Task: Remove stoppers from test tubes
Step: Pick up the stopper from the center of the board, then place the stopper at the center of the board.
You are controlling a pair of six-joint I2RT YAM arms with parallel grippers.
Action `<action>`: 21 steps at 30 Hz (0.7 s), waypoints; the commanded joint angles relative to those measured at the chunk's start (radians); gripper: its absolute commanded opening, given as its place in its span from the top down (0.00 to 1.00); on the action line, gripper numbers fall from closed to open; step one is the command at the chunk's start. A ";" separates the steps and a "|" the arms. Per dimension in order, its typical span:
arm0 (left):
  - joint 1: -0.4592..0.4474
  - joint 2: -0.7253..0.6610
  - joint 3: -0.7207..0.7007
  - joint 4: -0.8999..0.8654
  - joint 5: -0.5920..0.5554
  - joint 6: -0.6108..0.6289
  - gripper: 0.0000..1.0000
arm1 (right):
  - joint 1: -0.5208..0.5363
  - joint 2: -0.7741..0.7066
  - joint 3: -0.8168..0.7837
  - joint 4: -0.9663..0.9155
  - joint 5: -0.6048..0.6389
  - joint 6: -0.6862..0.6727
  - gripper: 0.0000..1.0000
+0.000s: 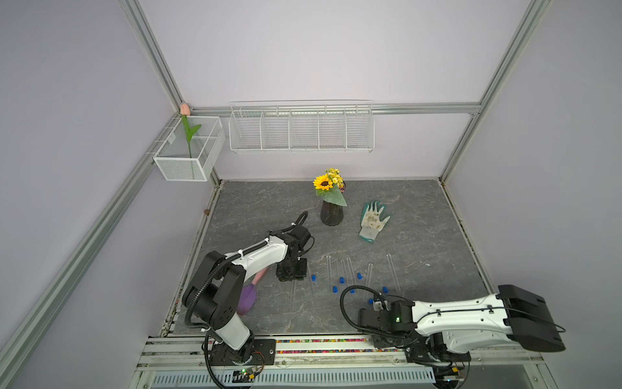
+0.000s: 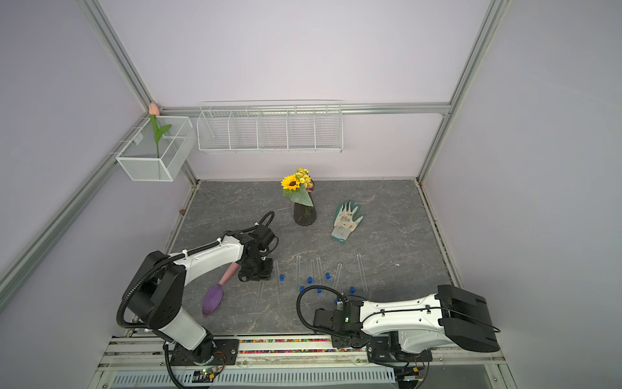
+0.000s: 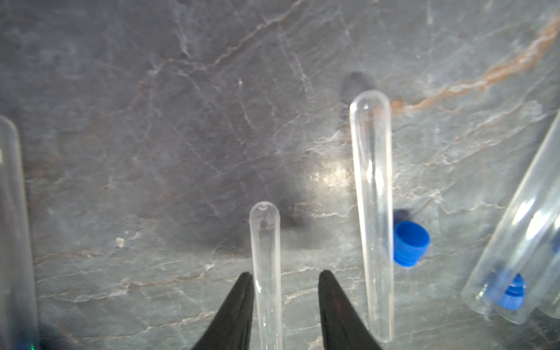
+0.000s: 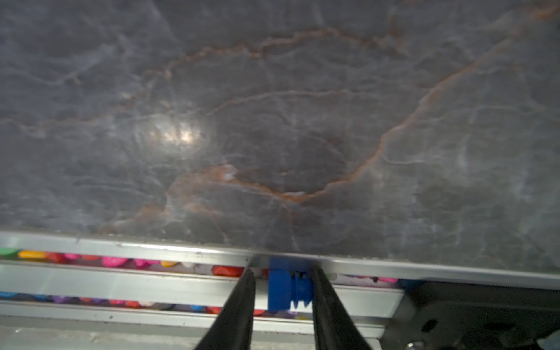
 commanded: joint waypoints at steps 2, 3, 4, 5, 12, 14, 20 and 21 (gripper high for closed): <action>-0.004 0.000 0.030 -0.013 -0.007 0.016 0.62 | 0.005 0.018 0.030 -0.060 0.033 0.003 0.72; -0.004 0.000 0.030 -0.013 -0.007 0.014 0.62 | 0.006 0.019 0.038 -0.069 0.039 0.000 0.73; -0.004 0.000 0.030 -0.013 -0.008 0.015 0.62 | 0.004 0.023 0.043 -0.075 0.042 -0.005 0.75; -0.004 0.000 0.032 -0.013 -0.008 0.015 0.61 | 0.002 0.025 0.048 -0.077 0.045 -0.009 0.77; -0.004 -0.003 0.035 -0.019 -0.014 0.016 0.61 | -0.014 0.036 0.121 -0.122 0.078 -0.070 0.79; -0.004 -0.001 0.038 -0.017 -0.016 0.015 0.61 | -0.032 0.059 0.178 -0.127 0.090 -0.126 0.79; -0.004 0.011 0.043 -0.016 -0.013 0.015 0.60 | -0.057 0.277 0.457 -0.059 0.092 -0.359 0.78; -0.004 0.013 0.044 -0.016 -0.013 0.012 0.60 | -0.057 0.318 0.502 -0.025 0.087 -0.391 0.77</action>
